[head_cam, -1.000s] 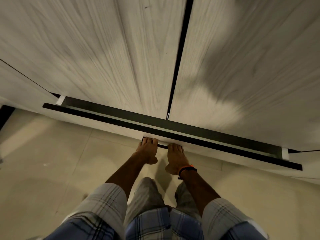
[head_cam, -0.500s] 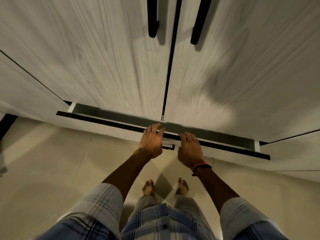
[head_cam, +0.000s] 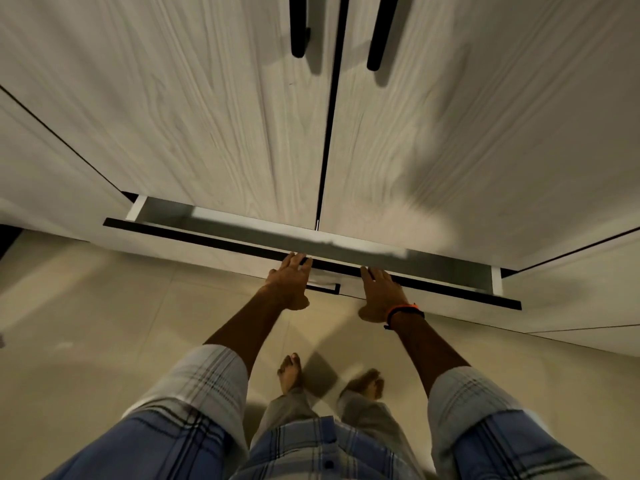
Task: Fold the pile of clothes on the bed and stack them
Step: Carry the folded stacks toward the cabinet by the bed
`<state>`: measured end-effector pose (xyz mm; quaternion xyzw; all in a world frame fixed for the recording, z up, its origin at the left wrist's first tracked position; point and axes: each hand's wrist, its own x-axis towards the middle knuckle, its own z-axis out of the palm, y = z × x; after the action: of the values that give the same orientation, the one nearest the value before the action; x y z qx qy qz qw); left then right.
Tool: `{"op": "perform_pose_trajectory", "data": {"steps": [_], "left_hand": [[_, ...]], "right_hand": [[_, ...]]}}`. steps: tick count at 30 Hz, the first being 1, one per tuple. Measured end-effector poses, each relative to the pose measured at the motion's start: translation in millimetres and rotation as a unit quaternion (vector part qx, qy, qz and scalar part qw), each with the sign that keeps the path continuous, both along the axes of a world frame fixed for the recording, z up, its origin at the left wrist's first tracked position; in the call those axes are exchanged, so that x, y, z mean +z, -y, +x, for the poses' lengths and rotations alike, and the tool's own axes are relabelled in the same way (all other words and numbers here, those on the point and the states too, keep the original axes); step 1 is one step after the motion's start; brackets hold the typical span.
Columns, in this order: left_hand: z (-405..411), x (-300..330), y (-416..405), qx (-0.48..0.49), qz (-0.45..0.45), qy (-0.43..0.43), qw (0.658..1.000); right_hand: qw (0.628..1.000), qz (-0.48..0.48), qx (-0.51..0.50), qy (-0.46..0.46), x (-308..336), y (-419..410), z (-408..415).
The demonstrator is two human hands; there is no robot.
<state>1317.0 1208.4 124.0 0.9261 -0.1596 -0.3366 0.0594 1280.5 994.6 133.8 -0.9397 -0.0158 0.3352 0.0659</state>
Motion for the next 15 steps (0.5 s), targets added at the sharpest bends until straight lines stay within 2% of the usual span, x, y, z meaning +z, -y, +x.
{"op": "perform_pose_trajectory", "data": {"steps": [8,12,15], "left_hand": [[-43,2,12,0.049,0.040,0.020,0.998],[-74,5,29,0.098,0.070,0.015,0.993],[-93,9,47,0.118,0.090,0.013,0.989]], "right_hand": [[0.997,0.027,0.068,0.013,0,14,-35],[0.993,0.066,0.099,0.025,-3,38,-60],[0.992,0.060,0.104,0.033,-5,65,-82]]}}
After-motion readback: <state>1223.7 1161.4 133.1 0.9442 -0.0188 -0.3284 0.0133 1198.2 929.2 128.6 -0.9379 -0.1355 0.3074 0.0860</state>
